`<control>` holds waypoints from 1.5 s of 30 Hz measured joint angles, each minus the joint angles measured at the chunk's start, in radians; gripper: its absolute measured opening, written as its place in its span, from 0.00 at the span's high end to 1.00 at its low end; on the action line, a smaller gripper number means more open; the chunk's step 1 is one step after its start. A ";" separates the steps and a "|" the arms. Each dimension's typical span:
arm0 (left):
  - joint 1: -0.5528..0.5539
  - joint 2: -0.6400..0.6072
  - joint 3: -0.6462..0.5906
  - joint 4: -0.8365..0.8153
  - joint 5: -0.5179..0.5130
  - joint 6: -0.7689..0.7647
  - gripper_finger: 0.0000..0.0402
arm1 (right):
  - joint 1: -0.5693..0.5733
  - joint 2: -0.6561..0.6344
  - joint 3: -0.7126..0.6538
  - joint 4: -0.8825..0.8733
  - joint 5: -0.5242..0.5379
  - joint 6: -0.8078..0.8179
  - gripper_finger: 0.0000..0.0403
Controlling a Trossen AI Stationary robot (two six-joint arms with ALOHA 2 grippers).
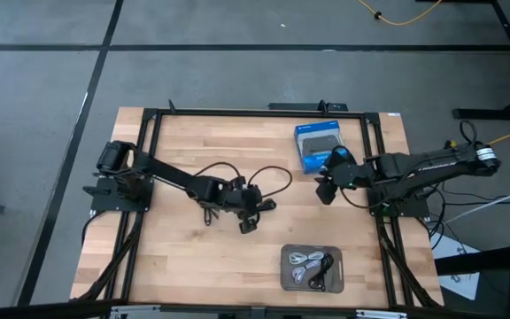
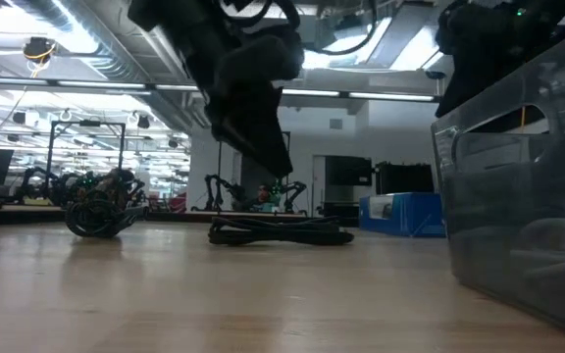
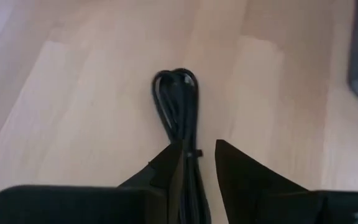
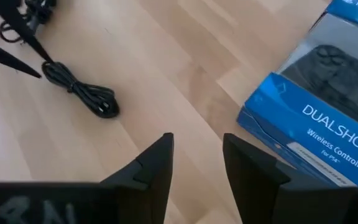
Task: Pick and place USB-C Cables
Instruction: Put the right black charger cable into the black bin
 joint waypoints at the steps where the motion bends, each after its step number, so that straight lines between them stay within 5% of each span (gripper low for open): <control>1: -0.001 0.008 0.011 -0.005 0.003 0.014 0.79 | 0.000 0.000 0.000 -0.017 -0.001 0.001 0.64; 23: 0.018 0.191 0.020 -0.047 0.122 -0.145 0.79 | 0.000 0.009 0.000 -0.065 0.002 -0.001 0.64; 28: -0.003 0.195 0.020 -0.043 0.129 -0.184 0.95 | 0.000 0.009 0.000 -0.068 0.017 -0.003 0.64; 31: -0.018 0.191 0.023 -0.045 0.085 -0.185 0.96 | 0.000 0.009 0.000 -0.069 0.033 -0.020 0.64; 45: -0.124 0.155 0.359 -0.131 -0.018 -0.046 0.96 | 0.000 -0.001 0.000 -0.116 0.375 0.007 0.64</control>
